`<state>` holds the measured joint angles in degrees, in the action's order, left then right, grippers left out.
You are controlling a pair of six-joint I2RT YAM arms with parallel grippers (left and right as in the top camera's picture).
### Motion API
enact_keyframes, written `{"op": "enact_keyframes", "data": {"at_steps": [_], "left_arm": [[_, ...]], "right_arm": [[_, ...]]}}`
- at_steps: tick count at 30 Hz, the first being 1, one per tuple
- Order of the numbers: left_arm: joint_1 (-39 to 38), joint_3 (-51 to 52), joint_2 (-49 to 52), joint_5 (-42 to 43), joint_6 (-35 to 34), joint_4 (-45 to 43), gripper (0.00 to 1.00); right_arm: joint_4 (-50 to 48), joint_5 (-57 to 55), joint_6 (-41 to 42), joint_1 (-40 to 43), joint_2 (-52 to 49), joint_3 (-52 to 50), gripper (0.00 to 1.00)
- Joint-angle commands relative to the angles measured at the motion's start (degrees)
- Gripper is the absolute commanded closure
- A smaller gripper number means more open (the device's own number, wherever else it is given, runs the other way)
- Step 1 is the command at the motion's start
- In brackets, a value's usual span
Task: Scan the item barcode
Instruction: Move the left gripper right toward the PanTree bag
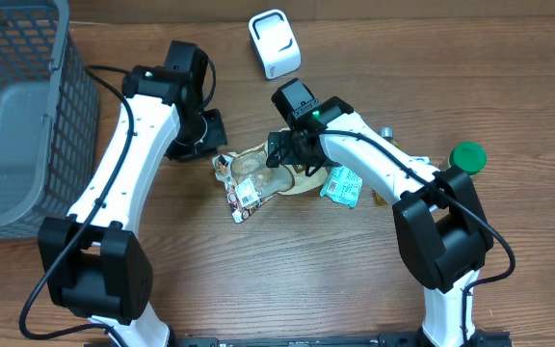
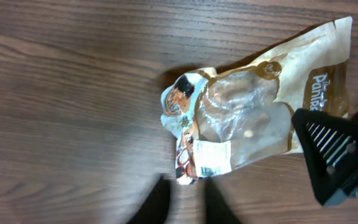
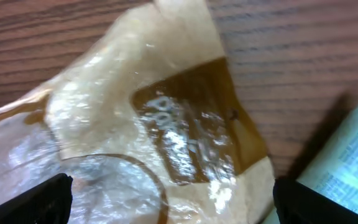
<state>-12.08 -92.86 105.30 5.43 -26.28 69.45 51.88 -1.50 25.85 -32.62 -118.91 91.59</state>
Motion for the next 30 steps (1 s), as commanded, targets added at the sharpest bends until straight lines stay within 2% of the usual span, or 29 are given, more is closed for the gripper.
{"op": "enact_keyframes", "data": {"at_steps": [1,8,9,16,30], "left_arm": [[-1.44,3.28,0.35,0.81,-1.84,-1.77,0.96],[-2.58,8.07,0.35,1.46,-2.03,-3.50,0.96],[-2.58,8.04,0.35,1.53,-2.05,-3.56,0.93],[-3.34,9.57,0.35,1.70,-3.56,-5.62,0.96],[-4.94,20.85,0.35,1.60,-3.30,-17.05,0.96]], "right_arm": [[-0.96,5.05,-6.54,0.37,1.14,0.28,0.00],[-2.43,5.31,-6.60,3.15,1.14,0.28,0.00],[-2.69,5.90,-6.62,3.63,1.14,0.28,0.00],[-3.61,12.81,-9.68,5.90,1.14,0.24,0.00],[-5.11,14.43,-9.84,5.90,0.15,-2.01,0.00]]}}
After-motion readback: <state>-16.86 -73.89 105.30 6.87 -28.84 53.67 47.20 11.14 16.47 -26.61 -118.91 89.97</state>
